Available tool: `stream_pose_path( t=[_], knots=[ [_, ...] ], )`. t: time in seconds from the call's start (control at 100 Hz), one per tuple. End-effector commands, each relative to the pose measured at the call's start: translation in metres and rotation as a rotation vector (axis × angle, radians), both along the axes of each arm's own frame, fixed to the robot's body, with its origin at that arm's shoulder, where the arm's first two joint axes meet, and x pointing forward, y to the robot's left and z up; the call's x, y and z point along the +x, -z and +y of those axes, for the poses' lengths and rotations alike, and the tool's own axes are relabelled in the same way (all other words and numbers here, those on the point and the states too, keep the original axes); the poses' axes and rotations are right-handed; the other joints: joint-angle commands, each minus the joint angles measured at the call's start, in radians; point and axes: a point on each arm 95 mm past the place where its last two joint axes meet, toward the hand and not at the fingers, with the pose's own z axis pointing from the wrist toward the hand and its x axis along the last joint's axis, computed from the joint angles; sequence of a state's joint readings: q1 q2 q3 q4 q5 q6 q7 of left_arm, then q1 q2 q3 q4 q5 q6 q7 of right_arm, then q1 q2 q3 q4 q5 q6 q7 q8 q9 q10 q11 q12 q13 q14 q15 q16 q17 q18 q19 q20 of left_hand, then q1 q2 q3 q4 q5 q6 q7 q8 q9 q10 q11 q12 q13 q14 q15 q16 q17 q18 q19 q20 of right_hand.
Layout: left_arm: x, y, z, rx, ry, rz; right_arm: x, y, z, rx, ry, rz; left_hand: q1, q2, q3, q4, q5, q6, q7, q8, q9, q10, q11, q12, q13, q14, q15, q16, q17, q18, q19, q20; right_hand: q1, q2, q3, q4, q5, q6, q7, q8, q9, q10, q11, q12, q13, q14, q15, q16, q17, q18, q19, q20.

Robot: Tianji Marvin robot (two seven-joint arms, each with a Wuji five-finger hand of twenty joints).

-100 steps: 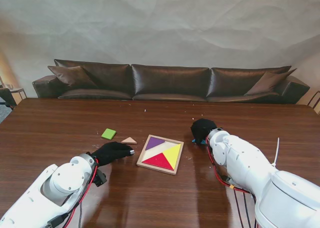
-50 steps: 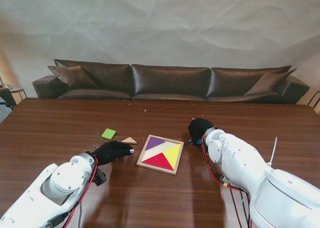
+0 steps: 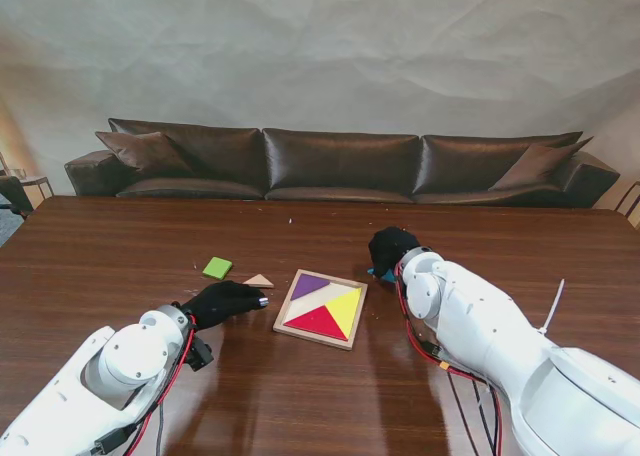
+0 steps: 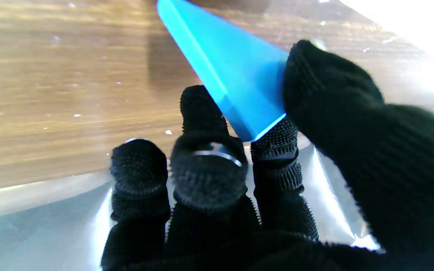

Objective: Assemble the tangram pieces into a square

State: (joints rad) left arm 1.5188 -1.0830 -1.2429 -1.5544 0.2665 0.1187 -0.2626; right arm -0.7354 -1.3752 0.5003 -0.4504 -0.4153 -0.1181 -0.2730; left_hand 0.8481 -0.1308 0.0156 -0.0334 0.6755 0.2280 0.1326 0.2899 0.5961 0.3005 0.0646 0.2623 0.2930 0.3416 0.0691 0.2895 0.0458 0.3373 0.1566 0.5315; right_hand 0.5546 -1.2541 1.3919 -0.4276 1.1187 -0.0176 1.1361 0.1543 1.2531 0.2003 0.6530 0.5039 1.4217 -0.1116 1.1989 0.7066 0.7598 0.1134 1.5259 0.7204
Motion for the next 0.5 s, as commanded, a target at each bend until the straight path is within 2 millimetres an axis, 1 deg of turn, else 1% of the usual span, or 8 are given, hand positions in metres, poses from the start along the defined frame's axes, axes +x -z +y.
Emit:
stream_pose_path(
  t=[0.0,0.25,0.49],
  knots=[
    [-0.001,0.001,-0.001,-0.006,0.01,0.008,-0.003,0.002,0.005,0.002,-0.007,0.015,-0.009,0.043,-0.023,0.016,0.018,0.005,0.001,0.006,0.03,0.004,0.006,0.006,0.006,0.0,0.001,0.005,0.001,-0.017,0.003,0.008,0.052,-0.034,0.065,-0.007,0.057,-0.009,0.046,0.011,0.198,-0.06,0.065,0.002,-0.099,-0.039,0.025,0.002,0.359,-0.016,0.068,0.021],
    [0.0,0.0,-0.001,-0.008,0.011,0.003,-0.015,-0.004,0.022,0.084,0.021,0.016,-0.011,0.044,-0.024,0.016,0.018,0.004,0.001,0.006,0.03,0.004,0.005,0.006,0.006,0.0,0.001,0.005,0.001,-0.019,0.003,0.008,0.059,-0.028,0.065,-0.004,0.052,-0.001,0.048,0.026,0.196,-0.055,0.064,0.007,-0.099,-0.038,0.024,0.001,0.359,-0.015,0.071,0.026],
    [-0.001,0.001,-0.001,-0.015,0.01,-0.001,-0.034,-0.007,0.048,0.197,0.053,0.026,-0.01,0.043,-0.024,0.016,0.016,0.002,0.0,0.006,0.029,0.003,0.006,0.006,0.006,0.0,0.002,0.005,0.001,-0.018,0.003,0.008,0.064,-0.026,0.066,-0.002,0.052,0.001,0.044,0.034,0.196,-0.052,0.062,0.011,-0.1,-0.035,0.022,-0.003,0.359,-0.014,0.07,0.028]
  ],
)
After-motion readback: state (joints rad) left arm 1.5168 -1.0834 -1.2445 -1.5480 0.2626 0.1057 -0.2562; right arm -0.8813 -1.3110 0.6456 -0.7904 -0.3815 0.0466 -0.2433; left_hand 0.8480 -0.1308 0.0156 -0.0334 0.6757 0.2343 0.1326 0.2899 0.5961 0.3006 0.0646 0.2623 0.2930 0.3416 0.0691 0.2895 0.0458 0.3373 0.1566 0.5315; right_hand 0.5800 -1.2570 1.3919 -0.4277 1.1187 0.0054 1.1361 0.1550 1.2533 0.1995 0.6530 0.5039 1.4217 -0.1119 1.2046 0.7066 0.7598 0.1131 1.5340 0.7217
